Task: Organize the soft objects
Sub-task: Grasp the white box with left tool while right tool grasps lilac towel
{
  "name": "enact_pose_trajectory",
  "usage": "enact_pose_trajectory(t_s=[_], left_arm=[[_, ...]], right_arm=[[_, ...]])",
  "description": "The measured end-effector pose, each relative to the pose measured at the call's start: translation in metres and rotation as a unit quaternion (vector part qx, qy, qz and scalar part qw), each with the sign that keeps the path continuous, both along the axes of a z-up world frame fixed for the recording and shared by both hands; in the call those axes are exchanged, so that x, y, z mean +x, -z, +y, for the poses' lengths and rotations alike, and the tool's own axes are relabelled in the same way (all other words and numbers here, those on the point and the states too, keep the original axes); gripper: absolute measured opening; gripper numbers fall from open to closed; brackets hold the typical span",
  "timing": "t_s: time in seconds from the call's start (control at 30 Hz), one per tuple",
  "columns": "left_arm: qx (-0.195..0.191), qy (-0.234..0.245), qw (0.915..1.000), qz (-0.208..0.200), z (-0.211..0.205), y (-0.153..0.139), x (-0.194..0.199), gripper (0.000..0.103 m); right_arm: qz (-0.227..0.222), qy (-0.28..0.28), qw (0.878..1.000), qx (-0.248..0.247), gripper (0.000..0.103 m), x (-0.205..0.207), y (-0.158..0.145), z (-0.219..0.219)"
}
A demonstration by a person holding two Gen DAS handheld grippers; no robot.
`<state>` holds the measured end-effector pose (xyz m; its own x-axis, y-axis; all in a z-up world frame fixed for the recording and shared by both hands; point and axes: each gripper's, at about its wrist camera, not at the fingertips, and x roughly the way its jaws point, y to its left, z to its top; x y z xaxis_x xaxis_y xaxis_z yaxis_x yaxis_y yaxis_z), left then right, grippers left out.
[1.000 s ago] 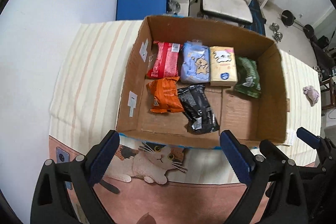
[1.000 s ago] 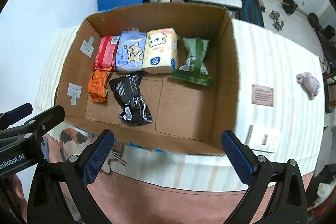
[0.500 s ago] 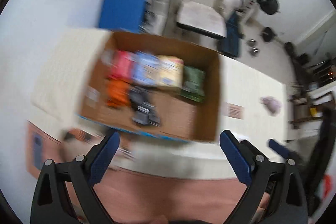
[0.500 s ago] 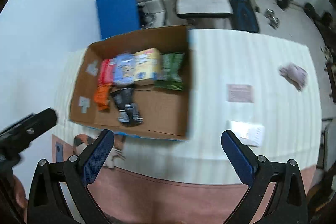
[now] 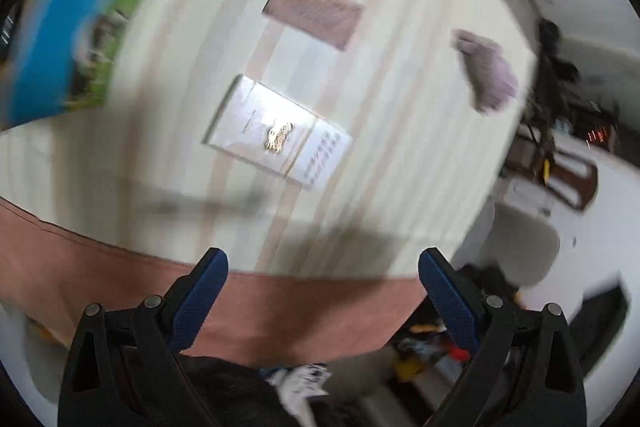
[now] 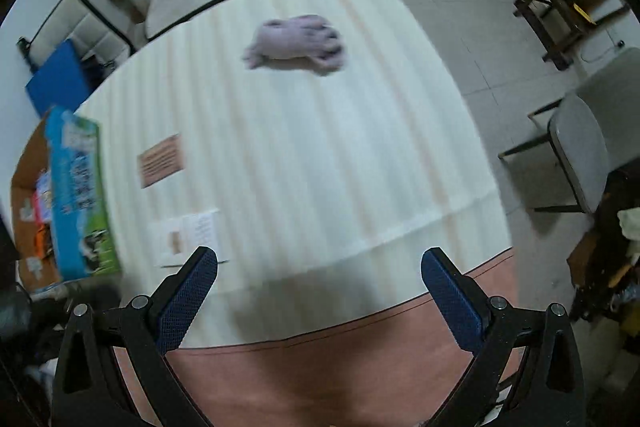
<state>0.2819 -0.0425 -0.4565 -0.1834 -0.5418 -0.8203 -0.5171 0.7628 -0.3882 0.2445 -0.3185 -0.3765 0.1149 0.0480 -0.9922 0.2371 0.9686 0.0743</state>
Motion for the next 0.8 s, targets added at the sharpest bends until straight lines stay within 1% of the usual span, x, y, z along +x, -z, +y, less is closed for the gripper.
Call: enact_pose_trajectory(t_s=[0.1,0.17,0.27,0.3,0.37,0.4,0.43,0.5,0.53,0.57,0.6,0.63,0.67,0.7,0.73,0.8], left_arm=[[0.004,-0.030,0.9986,0.042,-0.009,0.033,0.017,0.098],[0.011,-0.030,0.9973,0.066,-0.014,0.052,0.025,0.098],[0.049,-0.040,0.9939,0.090,-0.013,0.068,0.034,0.098],[0.066,-0.038,0.9922,0.099,-0.013,0.073,0.036,0.098],[0.087,-0.033,0.9899,0.107,-0.014,0.079,0.038,0.097],[0.101,-0.021,0.9892,0.103,-0.016,0.081,0.040,0.094],[0.111,-0.007,0.9886,0.101,-0.020,0.083,0.042,0.086],[0.116,0.024,0.9900,0.077,-0.028,0.081,0.047,0.085],[0.122,0.043,0.9896,0.063,-0.033,0.079,0.051,0.082],[0.129,0.061,0.9883,0.054,-0.037,0.078,0.054,0.072],[0.140,0.083,0.9854,0.051,-0.041,0.077,0.057,0.069],[0.149,0.097,0.9831,0.046,-0.044,0.076,0.059,0.063],[0.156,0.117,0.9804,0.032,-0.048,0.073,0.062,0.061],[0.166,0.144,0.9755,0.014,-0.053,0.071,0.067,0.061],[0.182,0.188,0.9652,-0.004,-0.061,0.068,0.071,0.060],[0.202,0.248,0.9473,-0.019,-0.074,0.068,0.077,0.061]], right_arm=[[0.004,-0.005,1.000,-0.003,0.103,0.008,0.015,-0.015],[0.006,-0.011,1.000,-0.001,0.103,0.013,0.023,-0.018],[0.008,-0.017,1.000,0.002,0.103,0.020,0.027,-0.016],[0.006,-0.021,1.000,0.011,0.103,0.023,0.028,-0.016],[0.001,-0.030,0.999,0.013,0.103,0.029,0.025,-0.014],[-0.001,-0.035,0.999,0.012,0.103,0.032,0.024,-0.012],[-0.004,-0.040,0.999,0.012,0.103,0.035,0.023,-0.011],[-0.008,-0.046,0.999,0.013,0.103,0.042,0.022,-0.010],[-0.009,-0.048,0.999,0.015,0.103,0.045,0.022,-0.010],[-0.011,-0.049,0.999,0.016,0.103,0.048,0.022,-0.011],[-0.012,-0.049,0.999,0.017,0.103,0.052,0.023,-0.013],[-0.012,-0.048,0.999,0.017,0.103,0.054,0.023,-0.015],[-0.011,-0.047,0.999,0.018,0.103,0.058,0.024,-0.018],[-0.010,-0.045,0.999,0.017,0.103,0.061,0.026,-0.021],[-0.009,-0.045,0.999,0.016,0.103,0.064,0.027,-0.023],[-0.005,-0.047,0.999,0.008,0.103,0.072,0.031,-0.029]])
